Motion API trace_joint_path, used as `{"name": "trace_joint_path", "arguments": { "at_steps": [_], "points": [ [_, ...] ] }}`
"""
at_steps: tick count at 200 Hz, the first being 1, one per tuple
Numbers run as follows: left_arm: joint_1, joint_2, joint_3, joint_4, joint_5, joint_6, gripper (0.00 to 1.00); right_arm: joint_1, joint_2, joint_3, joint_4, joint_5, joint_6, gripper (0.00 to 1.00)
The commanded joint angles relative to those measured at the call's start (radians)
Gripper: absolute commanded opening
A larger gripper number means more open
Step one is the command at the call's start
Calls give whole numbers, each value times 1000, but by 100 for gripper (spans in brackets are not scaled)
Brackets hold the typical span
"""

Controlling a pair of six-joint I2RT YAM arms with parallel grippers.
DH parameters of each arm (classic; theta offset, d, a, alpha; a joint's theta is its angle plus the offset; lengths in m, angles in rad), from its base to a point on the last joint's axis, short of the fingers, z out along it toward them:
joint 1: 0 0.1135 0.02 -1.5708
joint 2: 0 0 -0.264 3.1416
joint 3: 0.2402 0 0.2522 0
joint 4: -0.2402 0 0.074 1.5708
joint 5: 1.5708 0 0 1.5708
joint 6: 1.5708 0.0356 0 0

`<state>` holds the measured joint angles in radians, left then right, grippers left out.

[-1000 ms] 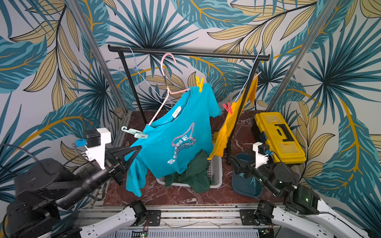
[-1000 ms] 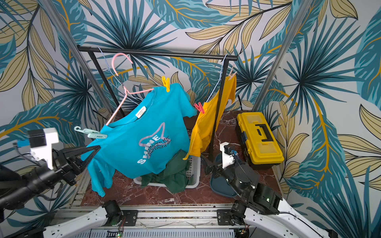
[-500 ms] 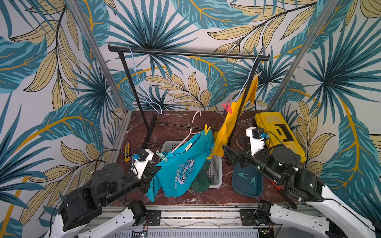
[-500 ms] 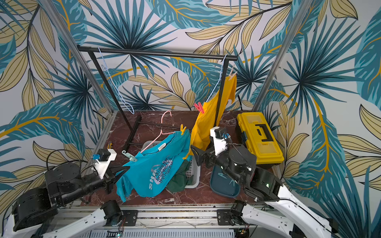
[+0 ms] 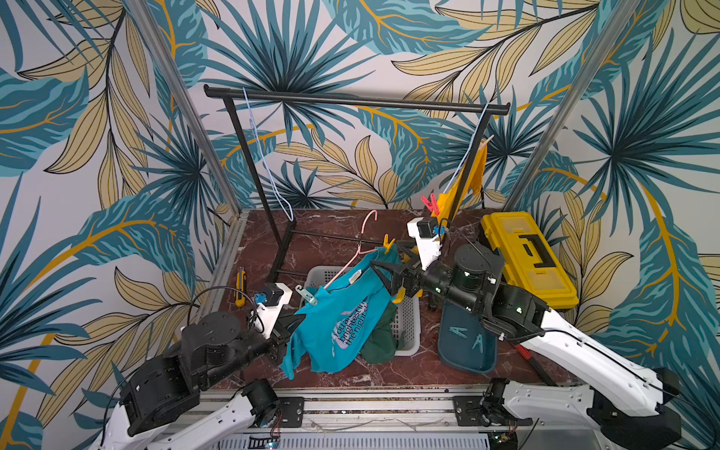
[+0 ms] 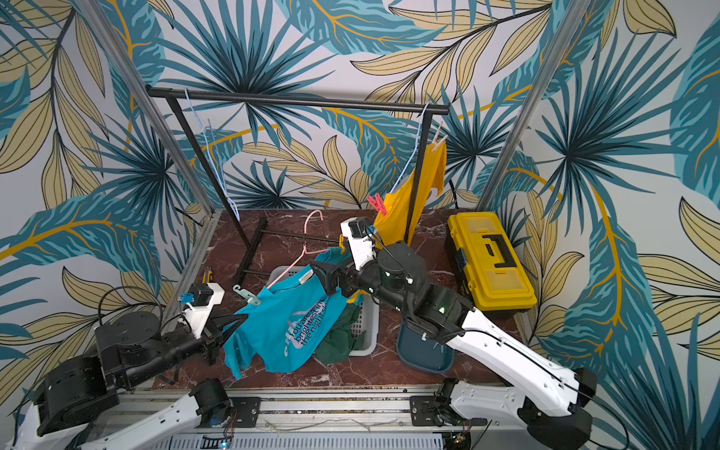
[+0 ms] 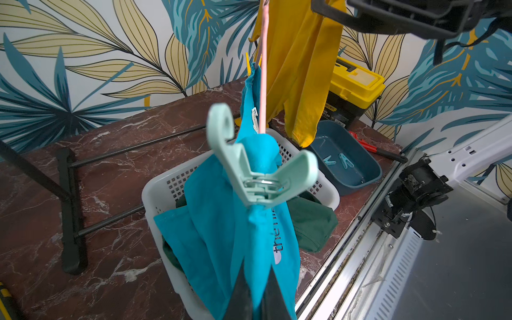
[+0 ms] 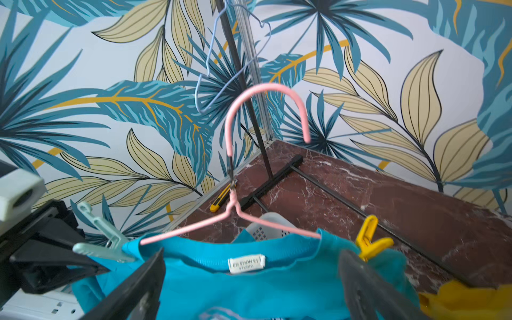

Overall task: Remove the clothespins securing t-shirts to the hanger
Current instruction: Pick up the hanger from the clothes rail.

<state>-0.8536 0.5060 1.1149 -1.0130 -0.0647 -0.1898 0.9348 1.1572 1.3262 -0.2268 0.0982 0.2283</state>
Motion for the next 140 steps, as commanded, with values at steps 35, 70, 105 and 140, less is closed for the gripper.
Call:
{"name": "trace_joint_path", "arguments": {
  "at_steps": [35,70,105,140],
  "points": [
    [4,22,3,74,54,18,0,-2,173,112,142,-69,-22,74],
    [4,31,1,83,65,18,0,-7,239,154,168,-54,-28,53],
    [4,26,-16,83,43,25,0,-12,218,91,233,-20,-15,30],
    [4,17,-23,83,25,29,0,-34,170,19,254,-21,-1,37]
  ]
}}
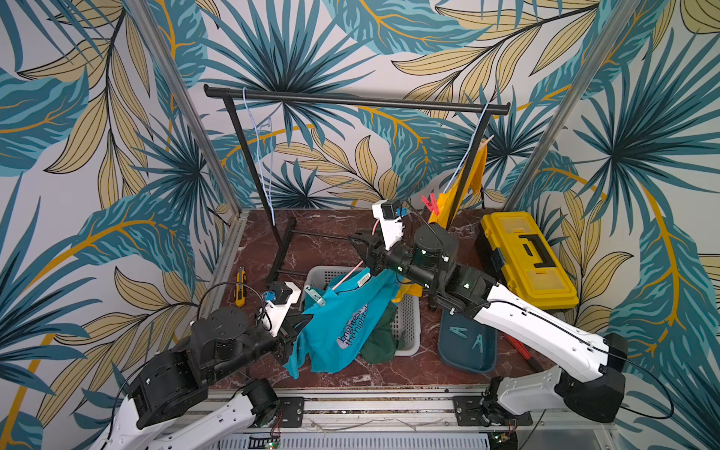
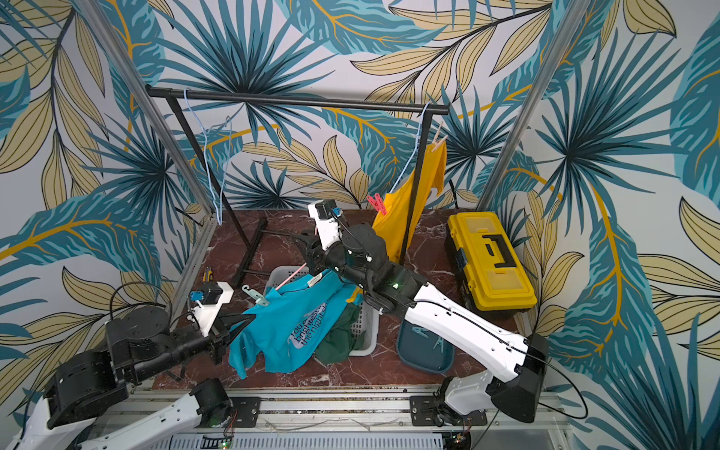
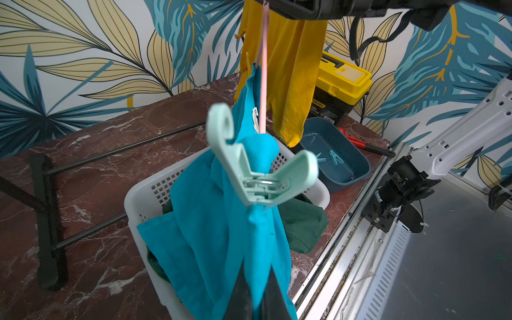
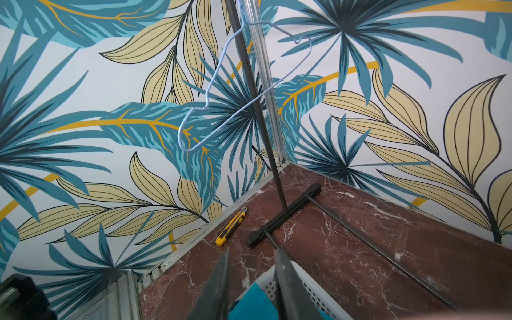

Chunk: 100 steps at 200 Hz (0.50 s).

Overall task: Remove the clothespins securing t-shirts to the hanger
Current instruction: Pick up the hanger from the clothes rail.

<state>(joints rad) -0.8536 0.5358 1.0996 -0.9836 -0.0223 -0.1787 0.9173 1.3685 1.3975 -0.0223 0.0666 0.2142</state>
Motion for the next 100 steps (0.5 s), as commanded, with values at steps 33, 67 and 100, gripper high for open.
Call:
{"name": "trace_joint_path", "arguments": {
  "at_steps": [33,67,100],
  "points": [
    [4,6,-1,54,-9,18,0,-45,-101,-127,95,-19,40,46],
    [4,30,0,62,14,13,0,-75,-139,-181,130,-43,69,29],
    [4,32,3,62,23,19,0,-84,-140,-192,161,-80,84,11]
  ]
}}
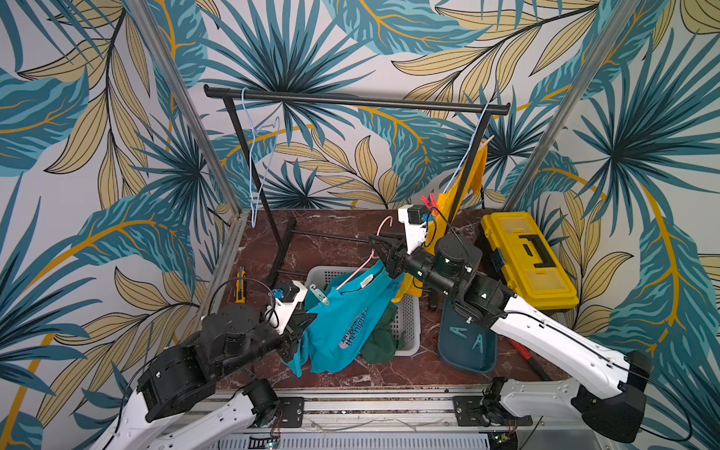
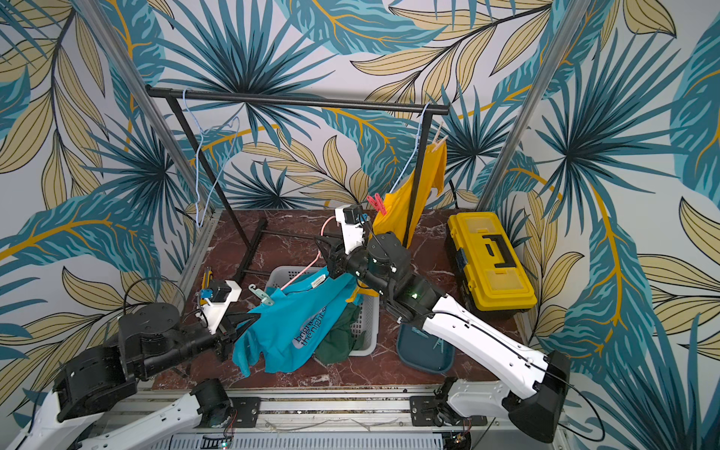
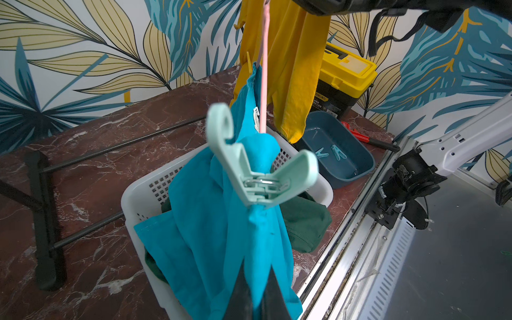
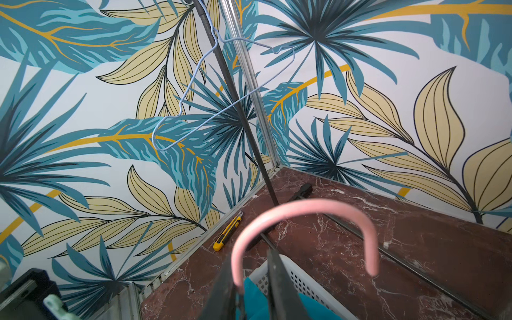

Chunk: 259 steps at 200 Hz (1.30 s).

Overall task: Remove the clothespins securing t-shirts to the hanger
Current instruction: Pick up the hanger from the clothes rail, then remove the clothespin from the hanger.

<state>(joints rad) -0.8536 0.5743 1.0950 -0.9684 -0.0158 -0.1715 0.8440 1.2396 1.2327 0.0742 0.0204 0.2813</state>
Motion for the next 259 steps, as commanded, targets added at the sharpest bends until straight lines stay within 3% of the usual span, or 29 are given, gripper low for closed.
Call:
{"name": "trace_joint_path", "arguments": {
  "at_steps": [1,30,57,68,77,128,149,169,216,259],
  "points": [
    [4,-7,8,46,16,12,0,-11,-11,-27,66,-35,18,10],
    [4,-7,11,46,13,11,0,-13,2,-37,86,-25,27,0],
    [4,4,28,43,22,-3,57,-19,33,-34,85,-2,24,0],
    [4,9,49,41,24,-10,88,-23,41,-35,85,11,24,0],
    [3,10,67,38,17,-3,100,-25,47,-37,85,16,22,0],
    [4,61,185,-28,-112,87,100,-34,54,-62,100,-15,45,0],
    [12,131,221,-41,-81,116,100,-33,43,-71,98,-30,48,0],
    [67,181,241,-31,37,134,100,-66,21,-83,94,-51,50,0],
    [319,247,282,43,374,132,100,-83,-66,-161,115,-80,68,0],
    [443,310,328,69,563,111,100,-103,-93,-193,140,-140,108,0]
  ]
}}
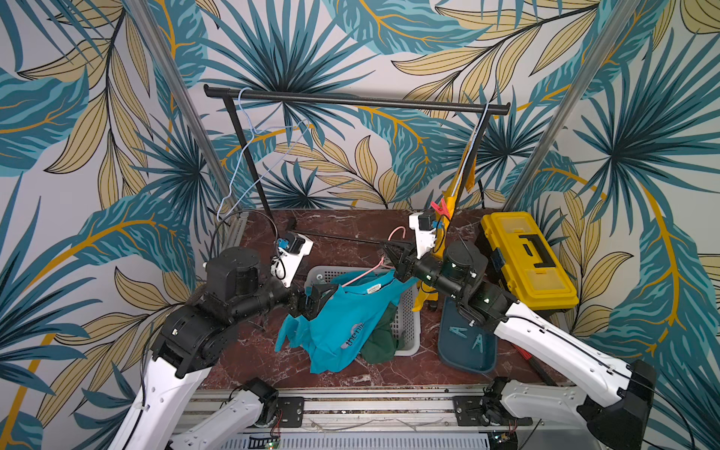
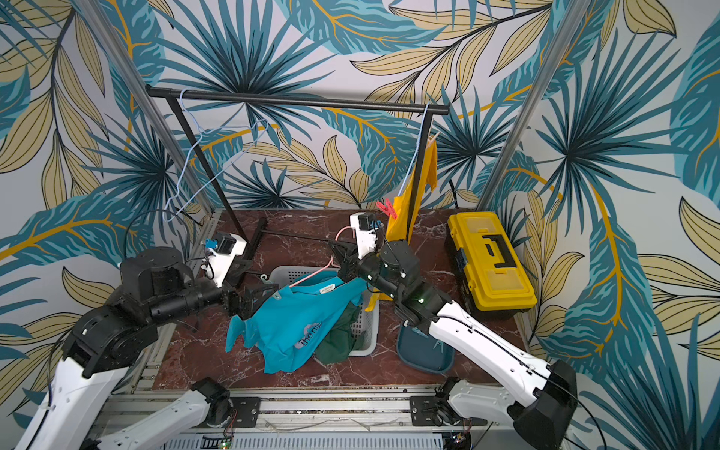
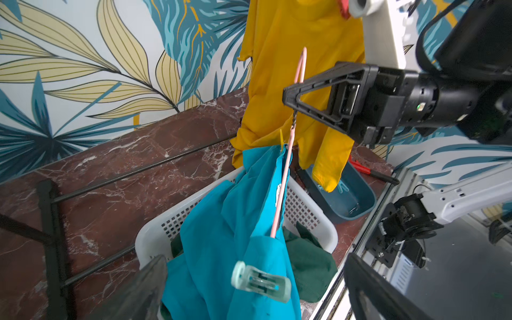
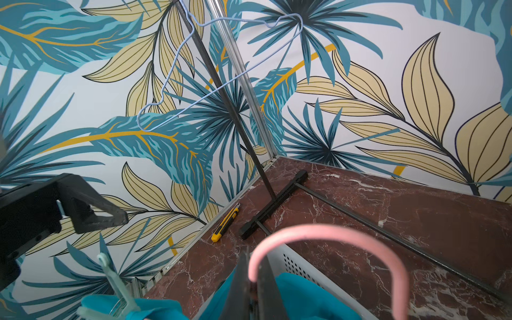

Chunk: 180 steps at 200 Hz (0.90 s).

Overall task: Remove the clothespins securing t-shirts to the hanger
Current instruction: Remove the clothespin from the hanger.

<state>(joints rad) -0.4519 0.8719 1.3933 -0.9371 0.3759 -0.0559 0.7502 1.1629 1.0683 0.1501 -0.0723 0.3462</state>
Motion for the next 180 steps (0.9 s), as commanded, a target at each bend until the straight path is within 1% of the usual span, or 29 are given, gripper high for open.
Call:
{"name": "trace_joint_path", "arguments": {
  "at_steps": [1,24,50,88,104,116,121,143,158,180],
  "points": [
    [43,12,29,38,175,-5,99,-10,-17,-29,65,-49,45,0],
    [65,-5,-20,50,260,7,100,-19,-11,-28,70,-73,70,0],
    [71,-43,-88,62,284,8,100,-29,-2,-25,81,-89,97,0],
    [74,-80,-169,123,334,-8,100,-32,8,-27,102,-109,115,0],
    [74,-75,-184,143,368,-19,93,-32,6,-27,103,-115,120,0],
    [73,-66,-187,144,377,-20,81,-32,2,-30,102,-115,120,0],
    [74,-64,-187,143,376,-19,79,-31,0,-31,102,-115,120,0],
    [74,-64,-191,144,389,-11,73,-32,-10,-38,96,-110,123,0],
    [74,-75,-198,144,375,-3,72,-31,-12,-41,94,-115,125,0],
    [74,-99,-210,144,310,18,70,-31,-11,-39,95,-122,131,0]
  ]
}}
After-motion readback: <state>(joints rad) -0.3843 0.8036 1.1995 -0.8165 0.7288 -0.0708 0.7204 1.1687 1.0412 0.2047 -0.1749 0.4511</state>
